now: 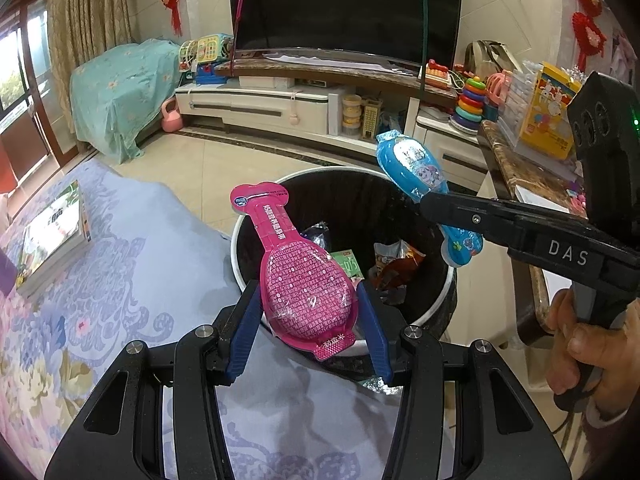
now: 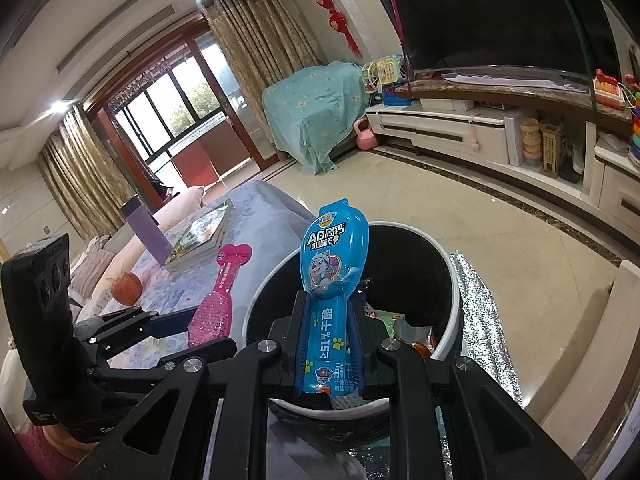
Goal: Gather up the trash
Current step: 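Hold the pink and blue toy packages above the bin opening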
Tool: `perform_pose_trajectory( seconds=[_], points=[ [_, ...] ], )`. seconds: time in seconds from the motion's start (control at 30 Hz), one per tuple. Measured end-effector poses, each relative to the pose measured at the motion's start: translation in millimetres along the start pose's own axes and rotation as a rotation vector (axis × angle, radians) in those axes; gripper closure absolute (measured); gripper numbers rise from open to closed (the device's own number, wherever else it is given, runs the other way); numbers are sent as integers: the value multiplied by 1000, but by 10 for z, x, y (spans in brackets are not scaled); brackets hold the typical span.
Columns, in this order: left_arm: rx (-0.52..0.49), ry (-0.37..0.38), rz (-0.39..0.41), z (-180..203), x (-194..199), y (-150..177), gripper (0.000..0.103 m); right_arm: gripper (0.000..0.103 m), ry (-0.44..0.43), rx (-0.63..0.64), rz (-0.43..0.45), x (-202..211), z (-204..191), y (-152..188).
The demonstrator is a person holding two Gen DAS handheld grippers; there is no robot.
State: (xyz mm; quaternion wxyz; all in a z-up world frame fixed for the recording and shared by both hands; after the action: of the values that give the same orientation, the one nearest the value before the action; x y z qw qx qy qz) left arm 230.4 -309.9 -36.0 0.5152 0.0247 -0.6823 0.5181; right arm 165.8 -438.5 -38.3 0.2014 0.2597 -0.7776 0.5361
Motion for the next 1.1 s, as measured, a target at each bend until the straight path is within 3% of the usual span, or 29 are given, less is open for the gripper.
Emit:
perform_pose_trajectory(
  seconds=[1.1],
  points=[
    [-14,-14,-30,13,-210,-96,56,85,29,-11,-35,-160,122,-56]
  ],
)
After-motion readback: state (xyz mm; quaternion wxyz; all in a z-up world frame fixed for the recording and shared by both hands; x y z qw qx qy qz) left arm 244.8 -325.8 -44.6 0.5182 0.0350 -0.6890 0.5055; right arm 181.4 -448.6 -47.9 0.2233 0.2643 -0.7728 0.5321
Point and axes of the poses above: each gripper's, at about its wrist camera, not at the fingertips, and x roughly against the way its jaws point, z to its right, y to its underside, the point moved 5 cm from there along -x, roughly the way its jaws point, and after that the axes turned 6 degrees about y, right-handed, at the moved point
